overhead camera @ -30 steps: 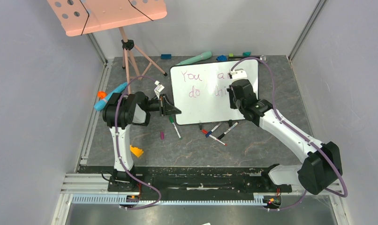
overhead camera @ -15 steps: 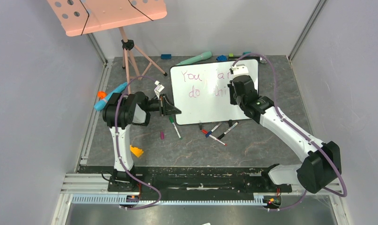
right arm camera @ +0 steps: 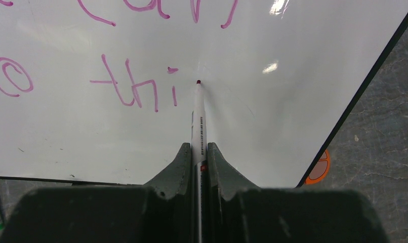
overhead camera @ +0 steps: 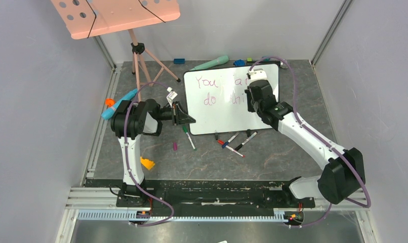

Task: Write a sentence on the whiteboard

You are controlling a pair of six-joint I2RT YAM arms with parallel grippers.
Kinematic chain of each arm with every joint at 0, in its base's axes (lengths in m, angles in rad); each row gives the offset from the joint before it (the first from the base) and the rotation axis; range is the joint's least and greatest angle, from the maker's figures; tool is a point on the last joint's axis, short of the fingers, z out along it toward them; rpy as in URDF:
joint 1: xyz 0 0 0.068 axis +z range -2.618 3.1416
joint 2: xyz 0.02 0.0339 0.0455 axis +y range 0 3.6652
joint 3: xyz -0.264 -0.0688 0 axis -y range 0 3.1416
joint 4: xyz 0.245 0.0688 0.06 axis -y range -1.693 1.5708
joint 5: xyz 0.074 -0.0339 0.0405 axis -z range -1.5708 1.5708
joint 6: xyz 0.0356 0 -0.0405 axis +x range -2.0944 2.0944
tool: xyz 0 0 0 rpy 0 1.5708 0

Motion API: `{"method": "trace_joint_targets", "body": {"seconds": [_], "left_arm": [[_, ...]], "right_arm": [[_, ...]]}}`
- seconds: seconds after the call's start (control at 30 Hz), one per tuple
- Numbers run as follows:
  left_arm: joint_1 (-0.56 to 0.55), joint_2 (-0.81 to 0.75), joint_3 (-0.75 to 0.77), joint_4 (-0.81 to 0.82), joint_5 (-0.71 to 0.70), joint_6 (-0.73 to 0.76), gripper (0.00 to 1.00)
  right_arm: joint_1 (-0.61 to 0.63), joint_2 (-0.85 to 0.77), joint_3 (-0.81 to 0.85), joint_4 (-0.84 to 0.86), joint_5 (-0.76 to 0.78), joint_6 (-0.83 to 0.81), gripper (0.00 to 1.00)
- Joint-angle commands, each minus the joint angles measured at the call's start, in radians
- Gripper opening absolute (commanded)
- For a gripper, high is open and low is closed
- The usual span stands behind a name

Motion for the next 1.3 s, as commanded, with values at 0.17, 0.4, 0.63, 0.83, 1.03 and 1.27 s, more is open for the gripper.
{"method": "trace_joint_targets", "body": {"seconds": [0.17,0.4,0.63,0.83,1.03,1.27], "left_arm": [[0.000,0.014,0.012,0.089,0.006,0.071,0.02],[0.000,0.013,0.012,0.088,0.005,0.071,0.02],[0.000,0.016,0.012,0.089,0.004,0.071,0.02],[0.000,0.015,0.013,0.088,0.003,0.070,0.02],[0.000,0.015,0.013,0.088,0.004,0.069,0.02],[0.000,0.016,0.014,0.088,0.003,0.068,0.02]], "right_arm": [[-0.009,0.028,0.049,0.032,0.033,0.005,0.00],[-0.008,0.034,0.050,0.058,-0.034,-0.021,0.00],[-0.008,0.034,0.023,0.052,-0.104,-0.024,0.00],[-0.008,0.016,0.001,0.033,-0.090,-0.030,0.00],[-0.007,-0.013,-0.019,0.012,0.020,-0.009,0.00],[-0.008,-0.028,-0.052,-0.003,0.032,-0.007,0.00]]}}
